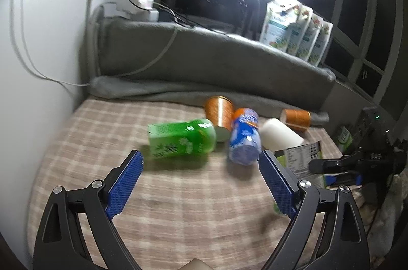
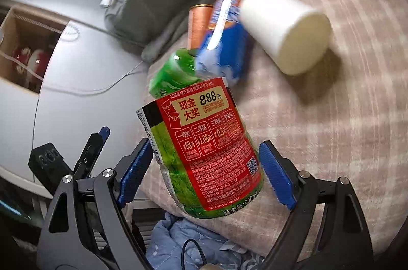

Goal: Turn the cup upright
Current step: 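Lift the bottle with the right tool and rotate it upright, then lower the upright bottle onto the table and open the right tool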

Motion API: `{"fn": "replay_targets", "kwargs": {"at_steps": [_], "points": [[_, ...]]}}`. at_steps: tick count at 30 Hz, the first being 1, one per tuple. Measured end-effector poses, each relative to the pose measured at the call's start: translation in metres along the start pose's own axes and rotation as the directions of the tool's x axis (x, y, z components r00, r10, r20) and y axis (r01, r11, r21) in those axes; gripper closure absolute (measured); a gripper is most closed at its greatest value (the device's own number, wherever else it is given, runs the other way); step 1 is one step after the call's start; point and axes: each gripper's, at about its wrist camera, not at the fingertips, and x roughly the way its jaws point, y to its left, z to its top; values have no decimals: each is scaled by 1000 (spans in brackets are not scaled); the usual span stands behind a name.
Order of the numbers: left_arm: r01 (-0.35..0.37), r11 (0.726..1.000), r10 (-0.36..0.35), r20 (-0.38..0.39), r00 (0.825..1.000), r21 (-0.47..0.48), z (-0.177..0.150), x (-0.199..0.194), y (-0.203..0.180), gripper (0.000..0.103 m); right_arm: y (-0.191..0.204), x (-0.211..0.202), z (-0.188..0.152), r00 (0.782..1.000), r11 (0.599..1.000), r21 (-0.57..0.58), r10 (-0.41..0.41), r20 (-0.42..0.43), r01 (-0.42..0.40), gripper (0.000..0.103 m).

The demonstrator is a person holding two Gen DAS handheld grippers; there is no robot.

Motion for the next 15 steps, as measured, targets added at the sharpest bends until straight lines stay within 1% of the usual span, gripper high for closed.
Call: {"fn": "replay_targets", "kwargs": {"at_steps": [6,9,15], "points": [[56,998,-56,-63,996,6,-1,13,-14,11,-16,10,-1,1000,998,58,-6,-29,8,15],[82,997,-82,-95,992,1,-2,20,-19,11,-16,14,5,1000,997,83,-2,-27,4,14],[134,991,-135,-157,978,-17,-4,31,-26,11,-20,14,8,999,997,67,-34,-43,36,12]]}}
